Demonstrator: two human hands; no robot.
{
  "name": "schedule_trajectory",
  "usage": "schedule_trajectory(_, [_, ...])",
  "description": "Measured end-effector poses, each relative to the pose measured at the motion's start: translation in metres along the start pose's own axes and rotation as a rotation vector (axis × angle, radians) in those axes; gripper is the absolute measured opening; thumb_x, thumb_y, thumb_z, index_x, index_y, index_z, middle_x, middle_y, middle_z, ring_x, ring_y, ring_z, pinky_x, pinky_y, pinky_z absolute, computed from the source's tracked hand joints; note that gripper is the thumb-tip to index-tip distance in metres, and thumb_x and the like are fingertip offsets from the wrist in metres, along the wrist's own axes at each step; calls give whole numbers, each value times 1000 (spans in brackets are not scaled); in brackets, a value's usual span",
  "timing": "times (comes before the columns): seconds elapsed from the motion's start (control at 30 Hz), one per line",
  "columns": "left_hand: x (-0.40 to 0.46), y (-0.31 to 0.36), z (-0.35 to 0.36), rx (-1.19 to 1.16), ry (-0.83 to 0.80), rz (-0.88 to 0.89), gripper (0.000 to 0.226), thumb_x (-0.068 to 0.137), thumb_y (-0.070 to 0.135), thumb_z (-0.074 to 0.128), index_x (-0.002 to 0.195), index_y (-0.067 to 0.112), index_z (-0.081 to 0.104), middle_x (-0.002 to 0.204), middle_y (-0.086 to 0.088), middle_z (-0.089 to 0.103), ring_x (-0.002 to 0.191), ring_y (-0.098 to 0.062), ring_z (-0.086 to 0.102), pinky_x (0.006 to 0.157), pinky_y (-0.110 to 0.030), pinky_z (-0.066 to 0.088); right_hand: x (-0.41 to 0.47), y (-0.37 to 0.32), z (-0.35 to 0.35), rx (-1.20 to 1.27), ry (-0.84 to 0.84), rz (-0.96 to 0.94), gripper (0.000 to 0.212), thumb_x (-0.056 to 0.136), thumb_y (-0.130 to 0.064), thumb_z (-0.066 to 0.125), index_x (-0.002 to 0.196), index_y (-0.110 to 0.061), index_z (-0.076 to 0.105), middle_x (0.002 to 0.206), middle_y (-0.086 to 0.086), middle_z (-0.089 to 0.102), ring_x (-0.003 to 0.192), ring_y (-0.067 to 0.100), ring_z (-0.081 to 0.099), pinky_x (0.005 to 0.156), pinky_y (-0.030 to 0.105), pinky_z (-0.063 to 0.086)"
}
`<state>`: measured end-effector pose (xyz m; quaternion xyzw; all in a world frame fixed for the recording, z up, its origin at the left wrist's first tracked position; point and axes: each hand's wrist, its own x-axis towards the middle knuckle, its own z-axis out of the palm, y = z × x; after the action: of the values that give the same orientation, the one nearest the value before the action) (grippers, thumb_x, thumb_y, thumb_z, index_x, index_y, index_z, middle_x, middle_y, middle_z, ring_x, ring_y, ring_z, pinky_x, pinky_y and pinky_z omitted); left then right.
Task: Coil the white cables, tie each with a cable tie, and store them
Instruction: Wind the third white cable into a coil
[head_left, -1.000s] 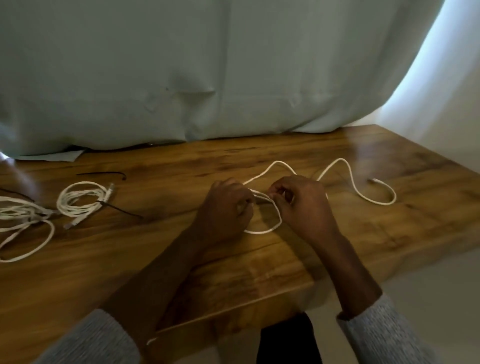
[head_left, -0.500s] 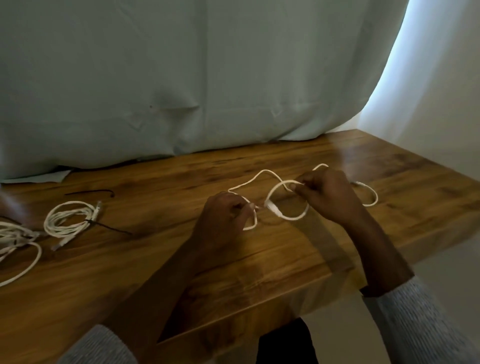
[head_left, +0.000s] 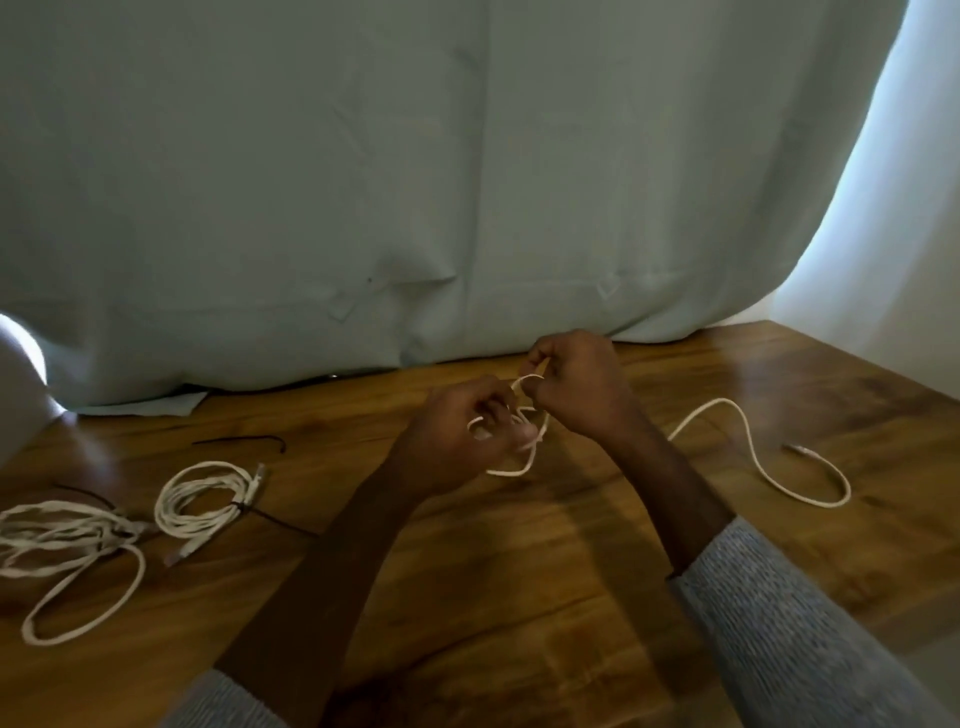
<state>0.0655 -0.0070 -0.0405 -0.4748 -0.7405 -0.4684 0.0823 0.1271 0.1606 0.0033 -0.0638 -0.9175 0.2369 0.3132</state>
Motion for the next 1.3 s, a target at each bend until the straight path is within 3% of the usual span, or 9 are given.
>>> schedule_trajectory(0.13, [-8,-23,14,49,-70,69,16,92,23,69,76,23,67,67,18,61,66,3,59,62,-17,39,16,-18,24,143,28,22,5,75,-14,76,76,-18,76,60,-12,67,59,5,66,62,26,55])
schedule_trajectory(0.33, [-9,-43,-5,-858,37,-371,43,102,33,47,73,5,63,44,4,35,42,-11,32,55,-31,31,24,-27,67,559,13,-8,27,96,-33,62,90,-12,79,90,1,72,89,10,67,81,29,51])
schedule_trajectory(0.43, [-13,-47,-16,-1220,-38,-380,42,99,42,44,90,4,60,43,5,24,36,-9,21,47,-28,22,14,-24,94,620,-110,12,24,96,-19,57,110,-10,73,110,0,72,106,12,67,90,27,50])
schedule_trajectory(0.57, [-11,-44,-20,-1421,-160,-342,52,99,44,38,120,4,62,42,6,18,33,-7,15,41,-21,13,2,-18,120,338,-201,-186,25,98,1,51,101,-19,66,92,-10,70,86,-2,67,75,17,52])
schedule_trajectory(0.67, [-9,-45,-22,-1438,-73,-322,54,100,42,38,133,4,58,44,1,29,33,-6,17,38,-20,17,1,-14,120,186,-283,-284,15,100,-14,53,92,-18,65,75,-7,68,69,1,68,58,18,52])
schedule_trajectory(0.77, [-8,-49,-28,-1361,137,-379,57,98,39,44,140,1,49,78,-1,71,35,-5,43,37,-18,30,3,-15,122,185,-349,-350,32,91,-2,58,114,-23,65,106,-6,72,89,-5,61,72,11,48])
schedule_trajectory(0.9, [-6,-47,-26,-1471,273,-384,41,104,27,37,134,5,50,130,-1,67,91,-15,73,58,-26,58,0,-13,123,-64,-539,-387,25,100,-14,49,116,-8,66,121,14,66,104,22,62,70,11,38])
schedule_trajectory(1.0, [-1,-54,-29,-1454,338,-360,40,107,29,31,136,7,48,135,0,63,119,-19,64,81,-34,59,-4,-15,124,-231,-553,-388,37,98,-37,36,101,-16,65,105,12,71,95,32,67,77,37,51])
schedule_trajectory(1.3, [1,-70,-32,-1012,466,-486,40,109,31,30,139,8,41,116,-6,72,110,-19,69,94,-35,53,-11,-15,127,-157,-610,-425,43,78,-57,36,86,-25,64,93,-2,70,87,20,66,72,36,54])
